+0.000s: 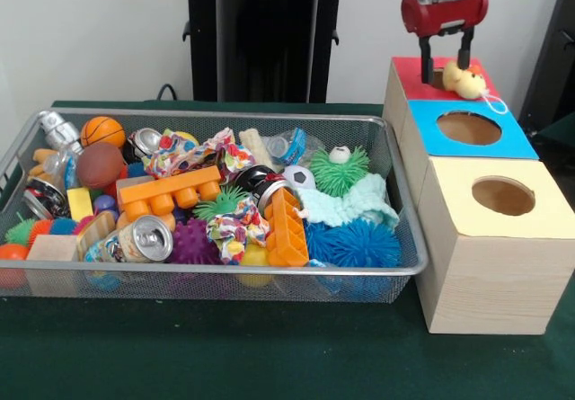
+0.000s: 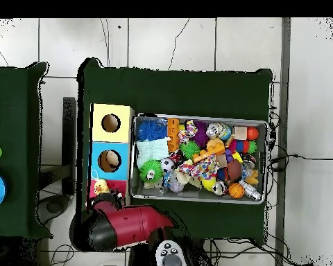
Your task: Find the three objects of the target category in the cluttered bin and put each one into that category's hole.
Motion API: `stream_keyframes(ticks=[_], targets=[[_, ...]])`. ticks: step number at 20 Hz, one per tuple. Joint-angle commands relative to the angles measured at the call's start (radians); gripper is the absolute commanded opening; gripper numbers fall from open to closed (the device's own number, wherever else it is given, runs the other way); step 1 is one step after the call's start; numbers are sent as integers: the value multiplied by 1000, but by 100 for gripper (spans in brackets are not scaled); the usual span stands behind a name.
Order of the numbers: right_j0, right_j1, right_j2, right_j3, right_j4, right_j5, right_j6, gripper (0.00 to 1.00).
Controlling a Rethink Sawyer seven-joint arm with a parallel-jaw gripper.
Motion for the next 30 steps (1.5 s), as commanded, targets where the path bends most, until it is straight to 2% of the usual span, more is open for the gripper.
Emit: stream_keyframes(ticks=[1,6,18,19,21,25,30], targets=[[-40,-21,127,-147,72,65,142,100],[-30,-12,106,-159,66,88,139,100],[-24,28,72,-167,13,29,123,100],[-18,34,70,-174,7,4,127,0],[-21,48,70,-169,32,-17,160,0],[13,104,21,-233,4,-2,124,0],[20,118,9,-242,-25,-46,119,0]])
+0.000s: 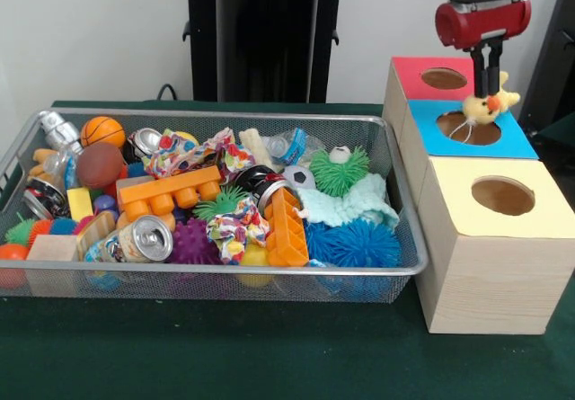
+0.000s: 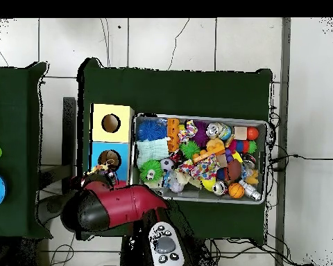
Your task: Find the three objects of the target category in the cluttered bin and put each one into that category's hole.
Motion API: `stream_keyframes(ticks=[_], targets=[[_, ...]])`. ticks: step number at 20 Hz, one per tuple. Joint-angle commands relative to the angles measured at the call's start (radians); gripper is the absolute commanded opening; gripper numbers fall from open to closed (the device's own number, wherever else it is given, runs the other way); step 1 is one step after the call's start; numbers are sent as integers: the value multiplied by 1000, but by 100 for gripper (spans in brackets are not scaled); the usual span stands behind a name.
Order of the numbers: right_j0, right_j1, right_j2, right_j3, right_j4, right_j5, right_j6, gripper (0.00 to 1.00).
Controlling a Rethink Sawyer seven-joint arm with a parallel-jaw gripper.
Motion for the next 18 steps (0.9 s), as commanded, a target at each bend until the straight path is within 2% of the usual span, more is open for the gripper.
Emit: stream_keyframes(ticks=[1,4,7,11,14,18], targets=[[13,87,-24,-100,-36,-52,121,0],[11,58,-26,-86,-30,5,115,0],[13,6,-40,-54,-32,128,85,0],[41,11,-85,-51,-51,271,47,0],[44,13,-89,-53,-54,291,48,0],[57,1,-103,-56,-67,401,36,0]])
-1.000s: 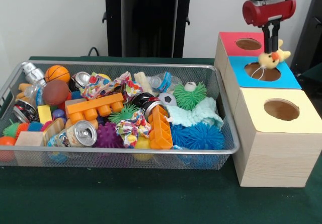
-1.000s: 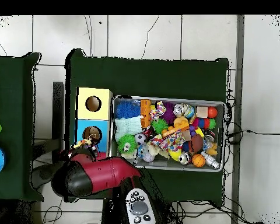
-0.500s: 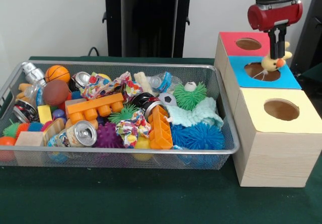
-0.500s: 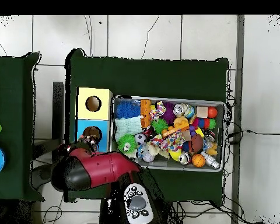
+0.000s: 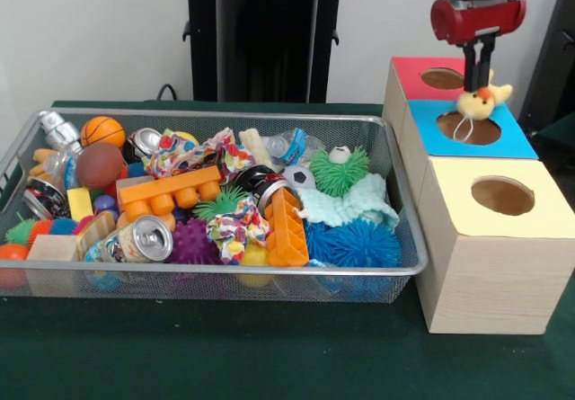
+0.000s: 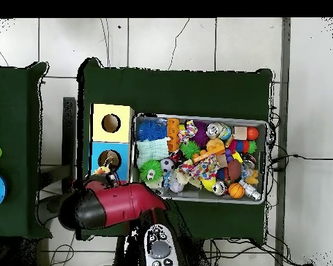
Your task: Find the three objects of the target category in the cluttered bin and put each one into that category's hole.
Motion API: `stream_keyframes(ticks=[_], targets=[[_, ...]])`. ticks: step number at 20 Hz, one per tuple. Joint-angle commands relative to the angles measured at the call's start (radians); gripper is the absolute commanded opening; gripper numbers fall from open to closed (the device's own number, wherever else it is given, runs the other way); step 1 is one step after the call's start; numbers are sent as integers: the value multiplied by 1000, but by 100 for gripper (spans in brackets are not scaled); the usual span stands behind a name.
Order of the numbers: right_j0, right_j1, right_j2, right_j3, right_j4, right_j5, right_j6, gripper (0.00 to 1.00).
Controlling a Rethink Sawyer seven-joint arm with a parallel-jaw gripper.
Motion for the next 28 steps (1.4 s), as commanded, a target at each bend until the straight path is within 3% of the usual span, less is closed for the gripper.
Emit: stream_keyframes(ticks=[1,4,12,18,22,25,28], targets=[[12,17,-44,-17,-77,271,24,0],[3,45,-28,-11,-100,290,3,0],[-6,145,-24,2,-166,185,49,0],[-13,163,-35,6,-195,146,65,0],[-37,116,-21,27,-199,211,21,0],[-90,45,15,64,-206,282,-65,0],[-137,-27,52,106,-174,335,-93,0]])
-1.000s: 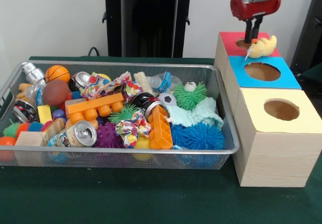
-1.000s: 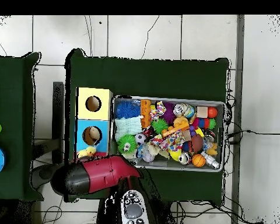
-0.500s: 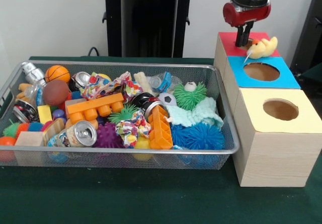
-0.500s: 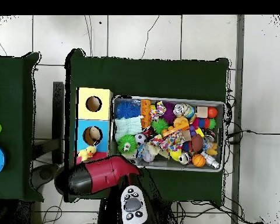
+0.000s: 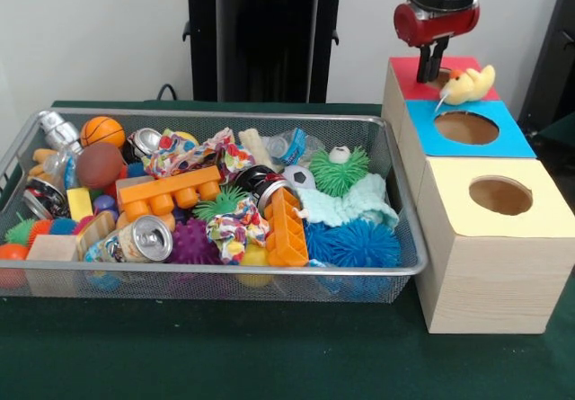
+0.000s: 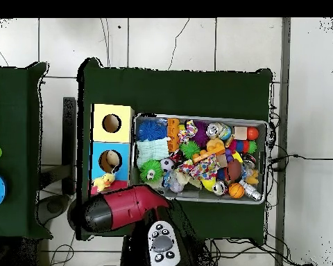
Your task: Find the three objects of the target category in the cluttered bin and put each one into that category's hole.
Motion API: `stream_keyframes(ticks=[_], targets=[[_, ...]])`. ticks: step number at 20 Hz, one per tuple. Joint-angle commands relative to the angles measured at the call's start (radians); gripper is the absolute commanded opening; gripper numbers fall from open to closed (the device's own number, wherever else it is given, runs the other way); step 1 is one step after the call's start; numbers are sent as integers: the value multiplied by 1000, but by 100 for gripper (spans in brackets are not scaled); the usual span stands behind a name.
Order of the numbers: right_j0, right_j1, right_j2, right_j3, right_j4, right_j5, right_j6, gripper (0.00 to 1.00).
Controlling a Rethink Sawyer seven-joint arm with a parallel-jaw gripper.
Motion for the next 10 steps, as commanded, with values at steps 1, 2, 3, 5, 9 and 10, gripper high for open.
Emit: stream_keyframes(ticks=[1,2,3,5,9,10], targets=[[-139,-103,78,112,-42,178,-108,0],[-149,-120,90,116,-36,194,-114,0],[-160,-135,102,121,-30,208,-116,0],[-187,-191,127,117,-2,273,-133,0],[-225,-246,169,92,23,350,-150,0],[-234,-253,181,78,36,353,-142,0]])
